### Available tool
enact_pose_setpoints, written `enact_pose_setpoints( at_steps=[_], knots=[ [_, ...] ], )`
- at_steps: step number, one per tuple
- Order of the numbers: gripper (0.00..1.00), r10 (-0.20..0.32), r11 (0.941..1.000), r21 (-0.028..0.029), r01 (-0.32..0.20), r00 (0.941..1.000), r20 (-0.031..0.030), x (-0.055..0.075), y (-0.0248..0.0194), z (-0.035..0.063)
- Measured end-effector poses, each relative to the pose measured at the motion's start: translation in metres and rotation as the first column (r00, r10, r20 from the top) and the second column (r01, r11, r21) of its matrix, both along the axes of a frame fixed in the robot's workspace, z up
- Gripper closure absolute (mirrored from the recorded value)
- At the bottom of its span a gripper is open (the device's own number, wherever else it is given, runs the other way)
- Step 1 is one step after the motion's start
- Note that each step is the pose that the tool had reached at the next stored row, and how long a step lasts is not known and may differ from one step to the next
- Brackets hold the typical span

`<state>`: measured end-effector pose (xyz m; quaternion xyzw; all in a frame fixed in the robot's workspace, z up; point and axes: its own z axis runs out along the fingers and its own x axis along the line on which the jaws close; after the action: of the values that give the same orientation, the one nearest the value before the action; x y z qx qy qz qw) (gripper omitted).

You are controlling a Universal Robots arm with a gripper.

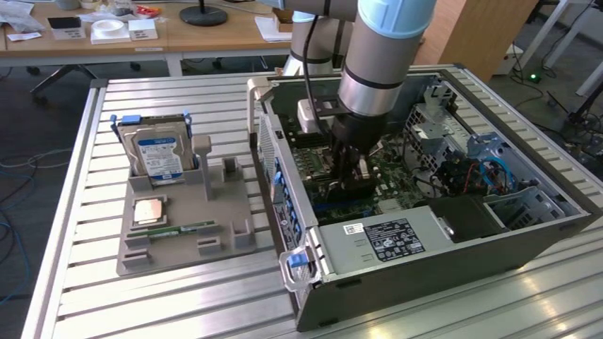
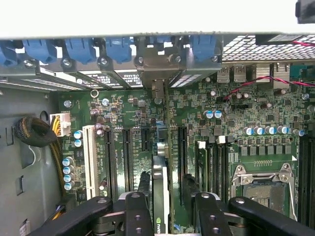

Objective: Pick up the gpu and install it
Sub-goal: 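Insert the gpu into the slot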

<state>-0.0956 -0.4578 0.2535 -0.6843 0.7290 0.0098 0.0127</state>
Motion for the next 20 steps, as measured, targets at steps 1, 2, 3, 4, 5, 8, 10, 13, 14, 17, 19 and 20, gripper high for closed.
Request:
enact_pose_setpoints(
  at_steps=[1, 2, 3, 4, 5, 8, 10, 13, 14, 17, 19, 20],
  knots=[
    [0.60, 0.000, 1.0000, 0.0000, 0.000, 1.0000, -0.0001, 0.0000, 0.0006, 0.0000],
    [0.60, 0.000, 1.0000, -0.0001, 0.000, 1.0000, -0.0001, 0.0000, 0.0010, 0.0000],
    [0.60, 0.000, 1.0000, 0.0001, 0.000, 1.0000, -0.0001, 0.0001, 0.0012, 0.0000],
    [0.60, 0.000, 1.0000, 0.0000, 0.000, 1.0000, -0.0001, 0.0001, 0.0013, 0.0000],
    [0.60, 0.000, 1.0000, 0.0000, 0.000, 1.0000, 0.0000, 0.0001, 0.0015, 0.0000],
    [0.60, 0.000, 1.0000, -0.0002, 0.000, 1.0000, -0.0001, 0.0000, 0.0029, 0.0001],
    [0.60, 0.000, 1.0000, 0.0003, 0.000, 1.0000, -0.0001, 0.0001, 0.0031, 0.0000],
    [0.60, 0.000, 1.0000, 0.0040, 0.000, 1.0000, -0.0001, 0.0000, 0.0028, 0.0000],
    [0.60, 0.000, 1.0000, 0.0054, 0.000, 1.0000, -0.0001, 0.0000, 0.0022, 0.0000],
    [0.60, 0.000, 1.0000, 0.0072, 0.000, 1.0000, 0.0000, 0.0001, -0.0003, -0.0001],
    [0.60, 0.000, 1.0000, 0.0072, 0.000, 1.0000, -0.0001, -0.0001, -0.0010, 0.0000],
    [0.60, 0.000, 1.0000, 0.0072, 0.000, 1.0000, -0.0001, 0.0000, -0.0013, 0.0000]
  ],
)
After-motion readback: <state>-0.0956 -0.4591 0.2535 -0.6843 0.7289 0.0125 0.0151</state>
